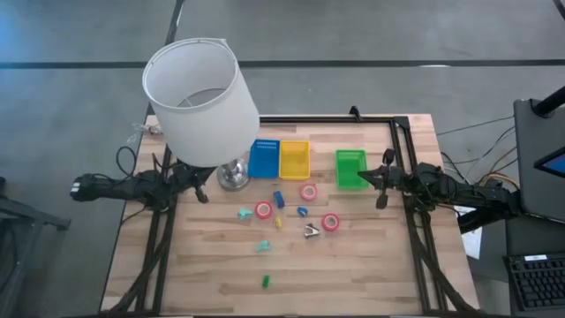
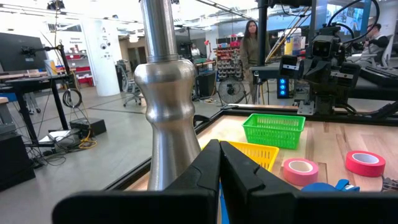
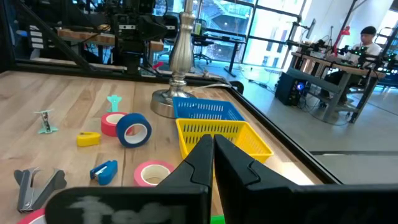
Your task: Pick and place Stapler, Stapler remover, tape
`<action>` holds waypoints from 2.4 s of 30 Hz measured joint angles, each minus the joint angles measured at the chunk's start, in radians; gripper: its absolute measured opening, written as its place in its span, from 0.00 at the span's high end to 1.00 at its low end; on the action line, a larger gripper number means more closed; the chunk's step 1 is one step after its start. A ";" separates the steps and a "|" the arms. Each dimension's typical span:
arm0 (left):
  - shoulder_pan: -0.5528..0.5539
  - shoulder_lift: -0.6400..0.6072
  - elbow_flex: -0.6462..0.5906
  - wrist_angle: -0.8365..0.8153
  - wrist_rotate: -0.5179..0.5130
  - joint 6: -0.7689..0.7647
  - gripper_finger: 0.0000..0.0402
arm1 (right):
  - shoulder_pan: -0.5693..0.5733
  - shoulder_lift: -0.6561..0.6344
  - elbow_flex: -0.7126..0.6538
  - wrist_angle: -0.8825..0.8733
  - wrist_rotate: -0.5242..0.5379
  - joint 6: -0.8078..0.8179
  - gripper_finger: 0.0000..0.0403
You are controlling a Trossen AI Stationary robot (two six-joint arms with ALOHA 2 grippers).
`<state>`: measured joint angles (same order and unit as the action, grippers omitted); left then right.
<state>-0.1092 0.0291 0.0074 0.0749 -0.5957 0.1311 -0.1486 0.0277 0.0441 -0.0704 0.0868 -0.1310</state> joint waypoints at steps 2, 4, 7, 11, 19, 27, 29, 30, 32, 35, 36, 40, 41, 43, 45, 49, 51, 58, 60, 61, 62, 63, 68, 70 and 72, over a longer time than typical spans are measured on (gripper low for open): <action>0.000 0.000 0.000 0.000 0.000 0.000 0.97 | 0.000 0.000 0.000 0.000 0.000 0.000 0.98; 0.000 0.000 0.000 0.000 0.000 0.000 0.97 | 0.000 0.000 0.000 0.000 0.000 0.000 0.98; 0.000 0.000 0.000 0.000 0.000 0.000 0.97 | 0.000 0.000 0.000 0.000 0.000 0.000 0.98; 0.000 0.000 0.000 0.000 0.000 0.000 0.97 | 0.000 0.000 0.000 0.000 0.000 0.000 0.98; 0.000 0.000 0.000 0.000 0.000 0.000 0.97 | 0.000 0.000 0.000 0.000 0.000 0.000 0.98; 0.000 0.000 0.000 0.000 0.000 0.000 0.97 | 0.000 0.000 0.000 0.000 0.000 0.000 0.98; 0.000 0.000 0.000 0.000 0.000 0.000 0.97 | 0.000 0.000 0.000 0.000 0.000 0.000 0.98; 0.000 0.000 0.000 0.000 0.000 0.000 0.97 | 0.000 0.000 0.000 0.000 0.000 0.000 0.98; 0.000 0.000 0.000 0.000 0.000 0.000 0.97 | 0.000 0.000 0.000 0.000 0.000 0.000 0.98; 0.000 0.000 0.000 0.000 0.000 0.000 0.97 | 0.000 0.000 0.000 0.000 0.000 0.000 0.98; 0.000 0.000 0.000 0.000 0.000 0.000 0.97 | 0.000 0.000 0.000 0.000 0.000 0.000 0.98; 0.000 0.000 0.000 0.000 0.000 0.000 0.97 | 0.000 0.000 0.000 0.000 0.000 0.000 0.98; 0.000 0.000 0.000 0.000 0.000 0.000 0.97 | 0.000 0.000 0.000 0.000 0.000 0.000 0.98; 0.000 0.000 0.000 0.000 0.000 0.000 0.97 | 0.000 0.000 0.000 0.000 0.000 0.000 0.98; 0.000 0.000 0.000 0.000 0.000 0.000 0.97 | 0.000 0.000 0.000 0.000 0.000 0.000 0.98; 0.000 0.000 0.000 0.000 0.000 0.000 0.97 | 0.000 0.000 0.000 0.000 0.000 0.000 0.98; 0.000 0.000 0.000 0.000 0.000 0.000 0.97 | 0.000 0.000 0.000 0.000 0.000 0.000 0.98; 0.000 0.000 0.000 0.000 0.000 0.000 0.97 | 0.000 0.000 0.000 0.000 0.000 0.000 0.98; 0.000 0.000 0.000 0.000 0.000 0.000 0.97 | 0.000 0.000 0.000 0.000 0.000 0.000 0.98; 0.000 0.000 0.000 0.000 0.000 0.000 0.97 | 0.000 0.000 0.000 0.000 0.000 0.000 0.98; 0.000 0.000 0.000 0.000 0.000 0.000 0.97 | 0.000 0.000 0.000 0.000 0.000 0.000 0.98; 0.000 0.000 0.000 0.000 -0.003 0.003 0.97 | 0.000 0.000 0.000 0.000 0.000 0.000 0.98; 0.001 0.000 0.000 0.005 -0.025 0.001 0.97 | 0.000 0.000 0.000 0.000 0.000 0.000 0.98; 0.001 0.000 0.000 0.014 -0.025 -0.038 0.97 | 0.000 0.000 0.000 0.000 0.000 0.000 0.98; 0.001 0.000 0.000 0.014 -0.023 -0.083 0.97 | 0.000 0.000 0.000 0.000 0.000 0.000 0.98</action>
<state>-0.1085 0.0288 0.0071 0.0891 -0.6190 0.0479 -0.1482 0.0277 0.0437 -0.0700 0.0864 -0.1314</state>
